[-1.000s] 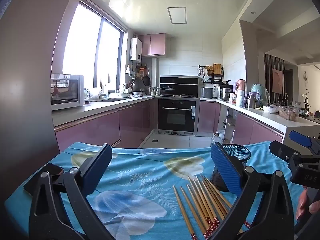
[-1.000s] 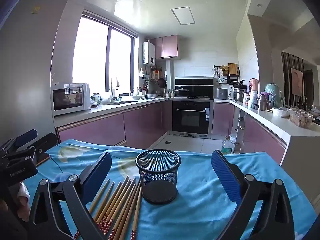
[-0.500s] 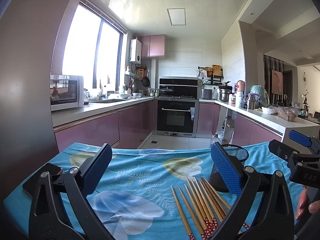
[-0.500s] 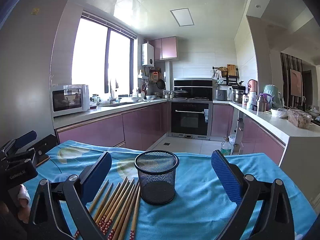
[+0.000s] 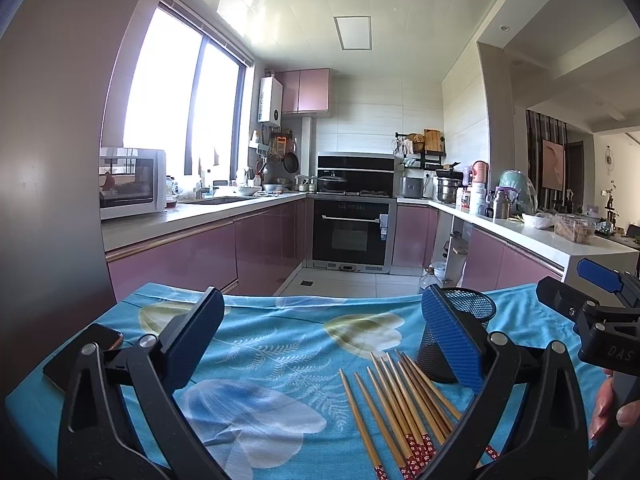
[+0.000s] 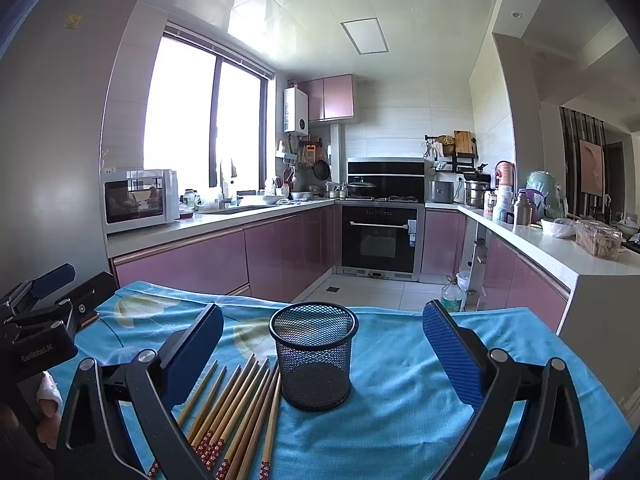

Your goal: Organize utensils

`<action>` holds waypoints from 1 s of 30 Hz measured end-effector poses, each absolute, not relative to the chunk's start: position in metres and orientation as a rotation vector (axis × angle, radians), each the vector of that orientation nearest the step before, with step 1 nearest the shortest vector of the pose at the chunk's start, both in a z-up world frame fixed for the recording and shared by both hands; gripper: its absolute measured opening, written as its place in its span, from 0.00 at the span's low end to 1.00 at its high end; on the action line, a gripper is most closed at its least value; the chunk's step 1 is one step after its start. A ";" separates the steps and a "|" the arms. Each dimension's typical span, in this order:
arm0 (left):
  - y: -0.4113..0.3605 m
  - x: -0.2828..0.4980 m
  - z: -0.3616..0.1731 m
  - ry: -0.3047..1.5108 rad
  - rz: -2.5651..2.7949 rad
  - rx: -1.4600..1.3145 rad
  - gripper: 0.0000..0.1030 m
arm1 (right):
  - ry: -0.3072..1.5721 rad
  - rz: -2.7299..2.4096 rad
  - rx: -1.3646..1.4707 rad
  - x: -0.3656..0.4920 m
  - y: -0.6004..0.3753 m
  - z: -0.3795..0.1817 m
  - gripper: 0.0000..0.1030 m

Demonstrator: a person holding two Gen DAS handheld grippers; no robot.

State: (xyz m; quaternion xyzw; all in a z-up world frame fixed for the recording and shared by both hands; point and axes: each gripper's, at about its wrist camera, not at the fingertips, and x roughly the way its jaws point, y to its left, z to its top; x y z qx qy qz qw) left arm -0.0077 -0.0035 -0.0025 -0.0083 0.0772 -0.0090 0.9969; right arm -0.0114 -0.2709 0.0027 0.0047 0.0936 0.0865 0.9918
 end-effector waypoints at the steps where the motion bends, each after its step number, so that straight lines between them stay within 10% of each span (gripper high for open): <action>1: -0.003 -0.009 -0.002 0.154 -0.018 -0.018 0.94 | 0.188 0.173 0.010 -0.011 -0.271 0.003 0.94; 30: -0.007 -0.007 -0.006 0.161 -0.017 -0.017 0.94 | 0.194 0.174 0.020 -0.008 -0.272 -0.006 0.94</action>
